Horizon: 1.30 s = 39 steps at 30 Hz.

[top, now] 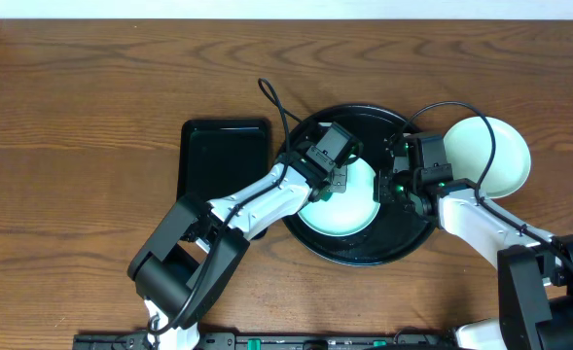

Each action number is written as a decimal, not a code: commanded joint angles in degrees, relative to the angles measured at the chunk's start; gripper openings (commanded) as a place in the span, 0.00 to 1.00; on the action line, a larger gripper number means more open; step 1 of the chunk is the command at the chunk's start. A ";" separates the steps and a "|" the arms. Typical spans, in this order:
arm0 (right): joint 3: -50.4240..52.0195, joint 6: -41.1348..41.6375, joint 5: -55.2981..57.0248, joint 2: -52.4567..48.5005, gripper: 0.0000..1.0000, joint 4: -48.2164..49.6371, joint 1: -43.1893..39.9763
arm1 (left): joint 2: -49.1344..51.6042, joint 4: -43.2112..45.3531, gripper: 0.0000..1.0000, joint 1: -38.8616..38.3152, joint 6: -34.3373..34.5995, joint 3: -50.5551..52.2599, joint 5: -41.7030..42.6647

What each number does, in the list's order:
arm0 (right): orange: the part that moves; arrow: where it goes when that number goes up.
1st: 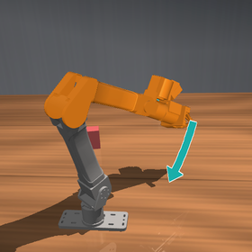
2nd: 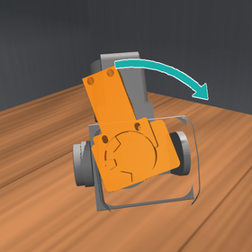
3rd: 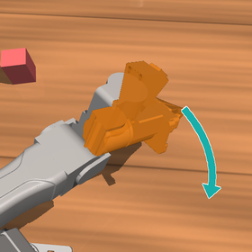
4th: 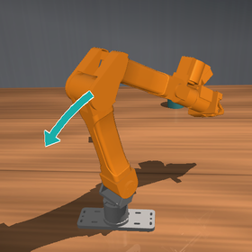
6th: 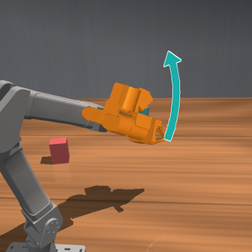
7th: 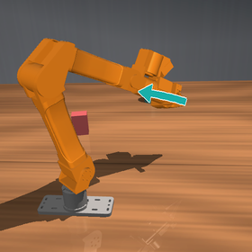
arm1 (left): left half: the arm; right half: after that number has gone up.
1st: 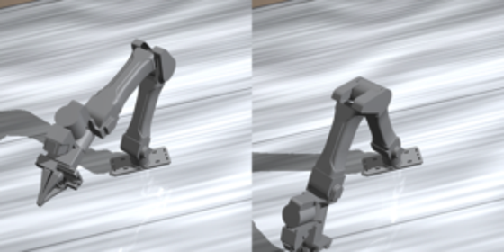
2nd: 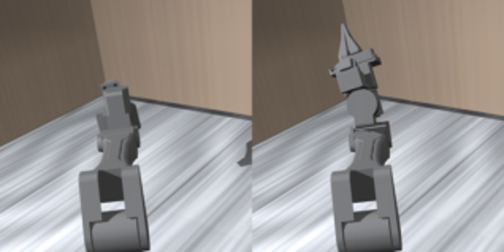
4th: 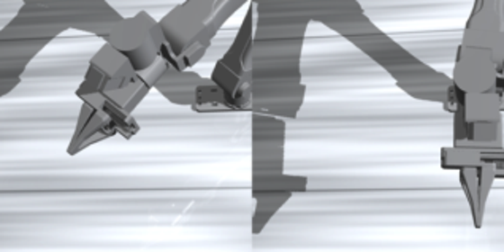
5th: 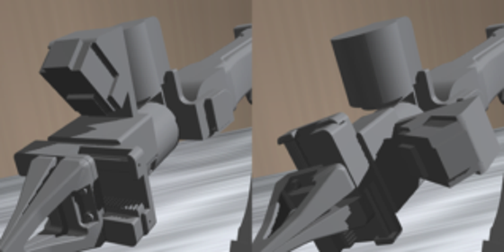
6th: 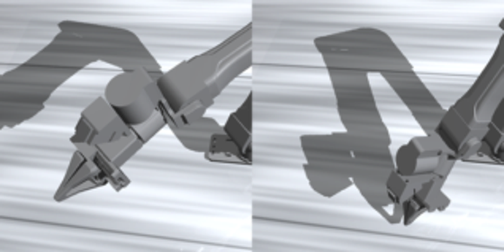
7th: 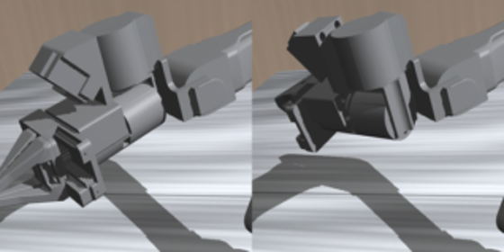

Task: Clean dirty plates on tray and stack at the side
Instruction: 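Continue wiping the plate center with the sponge, right gripper holding rim, then move the sponge in the left gripper onto the black rectangular tray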

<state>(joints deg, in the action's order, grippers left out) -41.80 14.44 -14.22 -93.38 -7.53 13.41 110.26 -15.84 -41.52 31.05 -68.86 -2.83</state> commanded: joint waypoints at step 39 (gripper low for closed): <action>0.13 -0.15 -0.44 -0.50 0.01 0.44 0.57 | -5.35 -5.29 0.08 -0.02 -1.01 -0.07 20.17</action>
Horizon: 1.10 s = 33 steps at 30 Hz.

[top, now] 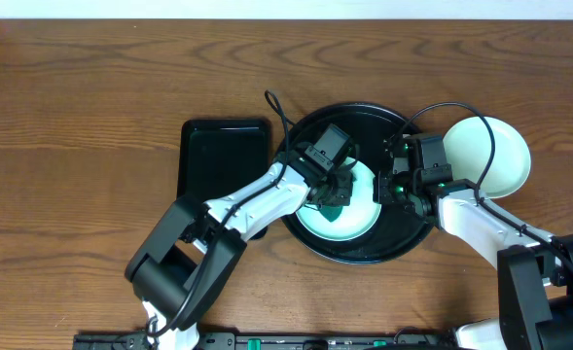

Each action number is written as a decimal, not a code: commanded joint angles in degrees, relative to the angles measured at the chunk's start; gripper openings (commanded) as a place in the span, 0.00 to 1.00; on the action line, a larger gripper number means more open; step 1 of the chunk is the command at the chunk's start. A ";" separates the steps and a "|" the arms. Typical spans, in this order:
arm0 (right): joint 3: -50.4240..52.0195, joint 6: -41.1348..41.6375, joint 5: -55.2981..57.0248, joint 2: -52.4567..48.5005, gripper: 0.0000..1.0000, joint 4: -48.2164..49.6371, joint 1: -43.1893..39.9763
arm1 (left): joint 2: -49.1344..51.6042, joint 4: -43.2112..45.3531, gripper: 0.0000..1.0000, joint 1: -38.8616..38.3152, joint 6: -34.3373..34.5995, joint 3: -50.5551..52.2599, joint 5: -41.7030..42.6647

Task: Clean dirty plates on tray and stack at the side
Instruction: 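Move the sponge in the left gripper onto the black rectangular tray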

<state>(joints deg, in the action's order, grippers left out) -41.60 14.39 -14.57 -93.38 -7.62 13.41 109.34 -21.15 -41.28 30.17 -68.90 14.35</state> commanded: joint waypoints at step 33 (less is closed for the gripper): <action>-0.07 -0.11 -0.48 -0.50 0.01 0.55 0.57 | -15.15 -25.35 0.08 27.87 -4.37 0.00 -12.02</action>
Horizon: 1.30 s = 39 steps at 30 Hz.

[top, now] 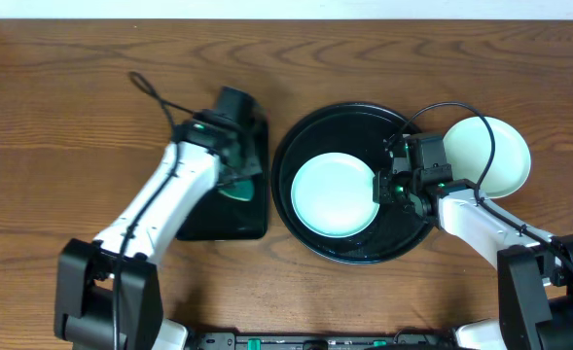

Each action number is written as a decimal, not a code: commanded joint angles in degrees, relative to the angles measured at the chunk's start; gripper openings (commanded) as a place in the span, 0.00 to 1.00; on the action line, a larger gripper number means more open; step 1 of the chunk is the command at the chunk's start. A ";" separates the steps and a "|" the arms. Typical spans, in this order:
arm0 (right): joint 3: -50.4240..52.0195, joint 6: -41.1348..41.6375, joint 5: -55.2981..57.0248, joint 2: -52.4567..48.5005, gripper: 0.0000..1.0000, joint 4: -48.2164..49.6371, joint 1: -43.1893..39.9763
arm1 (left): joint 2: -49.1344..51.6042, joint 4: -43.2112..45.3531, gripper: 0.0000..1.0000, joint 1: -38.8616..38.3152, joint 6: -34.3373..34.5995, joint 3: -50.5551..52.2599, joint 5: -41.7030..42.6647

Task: Clean dirty plates on tray and stack at the side
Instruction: 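Move the sponge in the left gripper onto the black rectangular tray, then grip the pale green plate rim with the right gripper and lift it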

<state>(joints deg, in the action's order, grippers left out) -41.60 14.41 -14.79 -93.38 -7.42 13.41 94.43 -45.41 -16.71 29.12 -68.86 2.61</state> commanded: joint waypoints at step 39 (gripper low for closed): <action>0.15 -0.35 4.48 -0.50 0.12 -3.58 3.10 | -0.20 5.95 0.08 12.20 -13.92 10.25 -0.76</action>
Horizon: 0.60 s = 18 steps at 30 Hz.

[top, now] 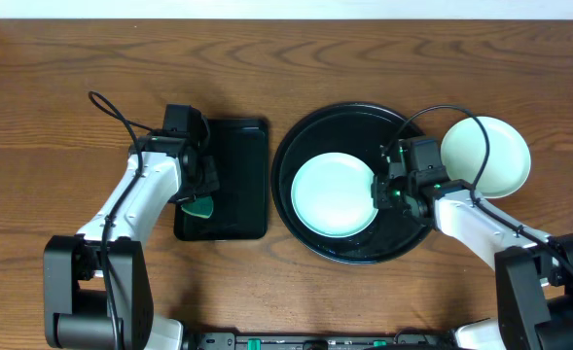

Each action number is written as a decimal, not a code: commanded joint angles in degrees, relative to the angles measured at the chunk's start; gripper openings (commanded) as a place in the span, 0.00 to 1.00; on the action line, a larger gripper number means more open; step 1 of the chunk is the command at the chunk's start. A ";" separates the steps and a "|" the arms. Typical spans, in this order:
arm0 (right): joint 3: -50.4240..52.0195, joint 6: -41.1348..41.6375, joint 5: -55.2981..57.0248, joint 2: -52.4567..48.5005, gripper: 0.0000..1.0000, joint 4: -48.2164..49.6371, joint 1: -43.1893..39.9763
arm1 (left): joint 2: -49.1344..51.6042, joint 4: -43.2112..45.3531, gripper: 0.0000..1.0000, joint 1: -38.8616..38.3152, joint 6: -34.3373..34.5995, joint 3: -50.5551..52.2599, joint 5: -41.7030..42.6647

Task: Clean dirty plates on tray and stack at the side
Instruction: 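Grip the pale green plate rim with the right gripper and lift it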

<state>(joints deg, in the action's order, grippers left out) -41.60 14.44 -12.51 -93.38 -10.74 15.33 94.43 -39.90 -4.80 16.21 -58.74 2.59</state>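
A white plate [333,194] lies in the round black tray [349,251]. My right gripper [380,191] is at the plate's right rim and looks shut on it. A second white plate [490,156] rests on the table to the right of the tray. My left gripper [197,192] is over the left edge of the rectangular black tray [237,180], shut on a green sponge [201,208] that pokes out below its fingers.
Both arms' cables loop over the table: one left of the rectangular tray [111,112], one across the right-hand plate [466,122]. The table's far edge meets a white wall along the top.
My left gripper has moved with the green sponge from the rectangular tray's upper right part to its left edge. The right gripper stays at the plate's right rim.
My left gripper was over the white plate in the round tray, then it had the green sponge on the plate. Then it was over the rectangular tray with the sponge, and now at that tray's left edge. The right gripper stayed at the plate's rim throughout.
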 commanded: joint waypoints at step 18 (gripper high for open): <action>0.17 -0.28 6.25 -0.52 0.13 -1.92 1.60 | -0.15 3.15 0.08 0.28 -1.16 1.84 -0.72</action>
<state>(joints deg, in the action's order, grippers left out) -41.60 14.44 -8.08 -93.36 -12.01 16.45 94.43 -36.99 -4.80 16.01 -57.43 2.59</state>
